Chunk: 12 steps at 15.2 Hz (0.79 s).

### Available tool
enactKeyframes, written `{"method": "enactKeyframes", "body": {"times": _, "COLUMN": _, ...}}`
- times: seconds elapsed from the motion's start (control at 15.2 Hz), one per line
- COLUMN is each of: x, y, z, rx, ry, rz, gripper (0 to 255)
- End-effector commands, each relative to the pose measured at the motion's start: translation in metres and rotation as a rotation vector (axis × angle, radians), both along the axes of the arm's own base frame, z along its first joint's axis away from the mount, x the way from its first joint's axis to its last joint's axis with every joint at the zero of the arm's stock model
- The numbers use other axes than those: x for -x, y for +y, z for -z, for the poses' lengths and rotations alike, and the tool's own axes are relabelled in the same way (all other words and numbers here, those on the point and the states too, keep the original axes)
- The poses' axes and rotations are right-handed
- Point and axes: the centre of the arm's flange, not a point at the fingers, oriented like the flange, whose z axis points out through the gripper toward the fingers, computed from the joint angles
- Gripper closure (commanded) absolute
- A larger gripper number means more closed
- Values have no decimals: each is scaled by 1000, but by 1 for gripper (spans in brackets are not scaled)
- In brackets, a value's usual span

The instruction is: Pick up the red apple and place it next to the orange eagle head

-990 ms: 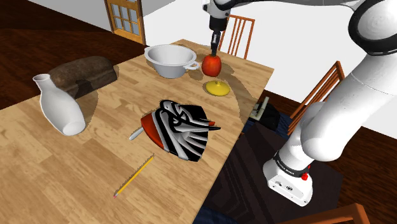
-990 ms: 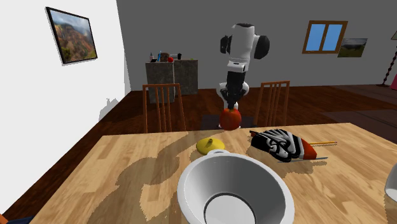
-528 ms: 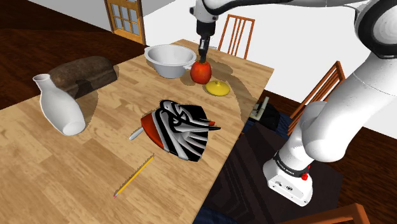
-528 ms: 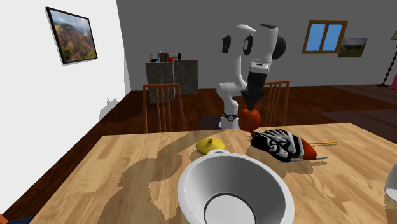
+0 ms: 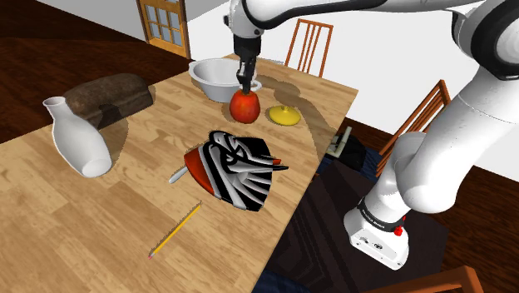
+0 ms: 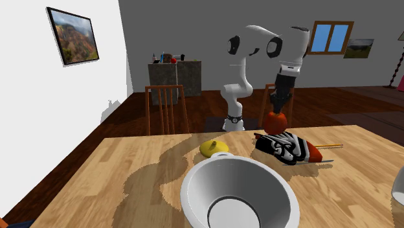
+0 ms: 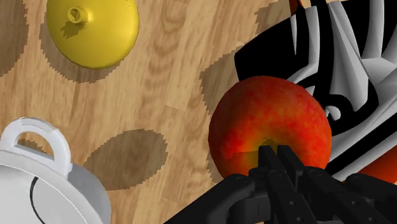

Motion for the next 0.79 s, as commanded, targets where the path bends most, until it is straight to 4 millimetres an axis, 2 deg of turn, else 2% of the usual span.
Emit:
{"method": "enactKeyframes", "body": {"times": 0.0, "x": 1, "y": 28, "z": 3, "rx": 0, "ry": 0, "rz": 1, "gripper": 255}}
{"method": "enactKeyframes", "body": {"times": 0.73, "x": 18, "y": 172, "z": 12, "rx": 0, "ry": 0, "rz": 1, "gripper": 255}}
